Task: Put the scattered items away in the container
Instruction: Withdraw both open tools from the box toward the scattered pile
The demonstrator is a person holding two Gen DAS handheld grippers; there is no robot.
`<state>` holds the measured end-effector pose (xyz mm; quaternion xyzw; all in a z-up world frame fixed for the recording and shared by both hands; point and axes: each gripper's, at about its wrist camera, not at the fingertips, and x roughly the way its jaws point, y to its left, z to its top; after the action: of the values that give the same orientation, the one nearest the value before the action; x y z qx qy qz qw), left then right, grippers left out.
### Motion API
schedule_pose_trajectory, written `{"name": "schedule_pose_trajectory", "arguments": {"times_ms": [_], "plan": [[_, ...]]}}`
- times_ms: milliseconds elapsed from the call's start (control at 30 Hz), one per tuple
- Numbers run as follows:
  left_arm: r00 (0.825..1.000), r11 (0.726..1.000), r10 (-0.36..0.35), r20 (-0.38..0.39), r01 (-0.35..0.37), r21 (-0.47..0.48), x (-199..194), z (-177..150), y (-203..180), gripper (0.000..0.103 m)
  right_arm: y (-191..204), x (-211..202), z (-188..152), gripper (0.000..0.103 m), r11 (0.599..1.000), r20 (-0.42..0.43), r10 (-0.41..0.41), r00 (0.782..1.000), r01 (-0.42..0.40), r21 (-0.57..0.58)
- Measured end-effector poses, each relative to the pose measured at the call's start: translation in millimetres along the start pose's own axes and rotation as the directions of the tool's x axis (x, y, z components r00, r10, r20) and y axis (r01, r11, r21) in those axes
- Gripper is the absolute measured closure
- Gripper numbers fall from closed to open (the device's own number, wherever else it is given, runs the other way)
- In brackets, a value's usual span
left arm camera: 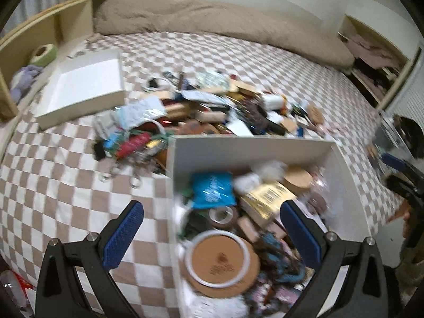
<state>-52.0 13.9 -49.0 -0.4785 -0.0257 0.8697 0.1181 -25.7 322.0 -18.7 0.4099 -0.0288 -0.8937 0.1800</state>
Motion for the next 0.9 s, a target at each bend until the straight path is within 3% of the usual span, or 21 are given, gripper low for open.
{"name": "schedule_pose_trajectory", "arguments": {"times_ms": [433,733,900], "plan": [[0.992,0.991,0.081,0.099,-0.069,-0.119,-11.1,17.7,74.6,0.0,-63.8,-1.4,8.5,0.0,0.986,0.045,-0.107,0.993,0.1,0.136],[0.986,0.984,0.148,0.072,-0.139,-0.115,15.8,18.7,104.2,0.0,-98.9,14.3,4.5,0.0,0.96,0.006,-0.143,0.99,0.138,0.244],[0.99,0.987,0.129,0.059,-0.123,-0.104,33.0,18.2,118.2,0.002,-114.0,28.5,-0.3,0.0,0.943,-0.016,-0.172,0.985,0.17,0.287]]}}
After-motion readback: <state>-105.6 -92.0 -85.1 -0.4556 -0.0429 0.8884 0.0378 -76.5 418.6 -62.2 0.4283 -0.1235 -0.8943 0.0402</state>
